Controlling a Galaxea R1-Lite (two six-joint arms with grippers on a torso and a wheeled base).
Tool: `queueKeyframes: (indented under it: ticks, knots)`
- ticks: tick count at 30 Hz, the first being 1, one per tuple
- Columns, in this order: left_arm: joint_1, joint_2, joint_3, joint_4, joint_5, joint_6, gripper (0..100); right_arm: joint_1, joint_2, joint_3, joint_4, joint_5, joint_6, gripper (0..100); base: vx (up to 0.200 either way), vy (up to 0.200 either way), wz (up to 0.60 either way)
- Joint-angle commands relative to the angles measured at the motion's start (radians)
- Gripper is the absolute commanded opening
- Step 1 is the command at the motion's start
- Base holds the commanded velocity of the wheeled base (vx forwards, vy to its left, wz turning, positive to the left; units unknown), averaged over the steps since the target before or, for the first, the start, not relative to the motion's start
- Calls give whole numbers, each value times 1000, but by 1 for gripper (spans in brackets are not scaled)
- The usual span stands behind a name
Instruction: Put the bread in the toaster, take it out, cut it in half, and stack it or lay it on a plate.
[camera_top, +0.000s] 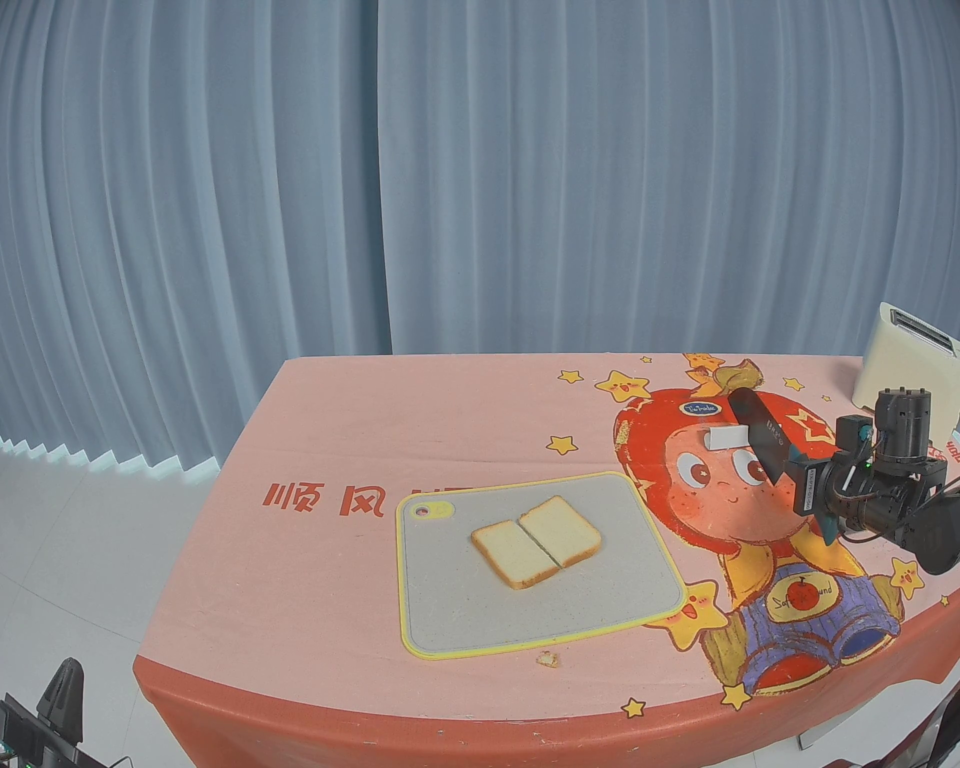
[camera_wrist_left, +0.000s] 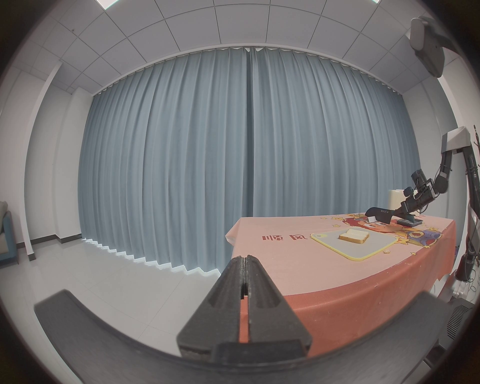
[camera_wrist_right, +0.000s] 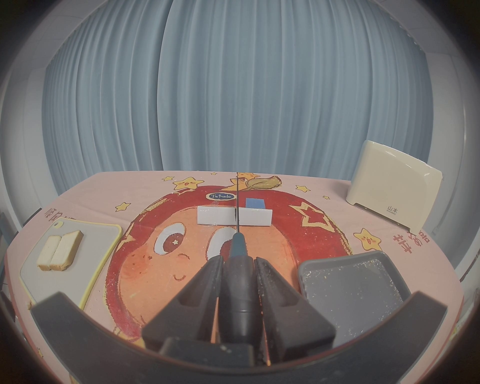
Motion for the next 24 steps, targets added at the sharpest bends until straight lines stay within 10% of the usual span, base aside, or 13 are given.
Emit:
queueKeyframes:
  ticks: [1,9,10,24]
  knots:
    - [1,-16,18,-1,0,0,0,-2,0,0,0,-2,2,0,0,0,0]
    - [1,-16,18,-1,0,0,0,-2,-3,0,0,-3,2,0,0,0,0]
    - [1,-16,18,-1,0,0,0,-2,-3,0,0,-3,2,100,0,0,0]
    - [1,-16,18,-1,0,0,0,6,-31,0,-1,-3,7,100,0,0,0]
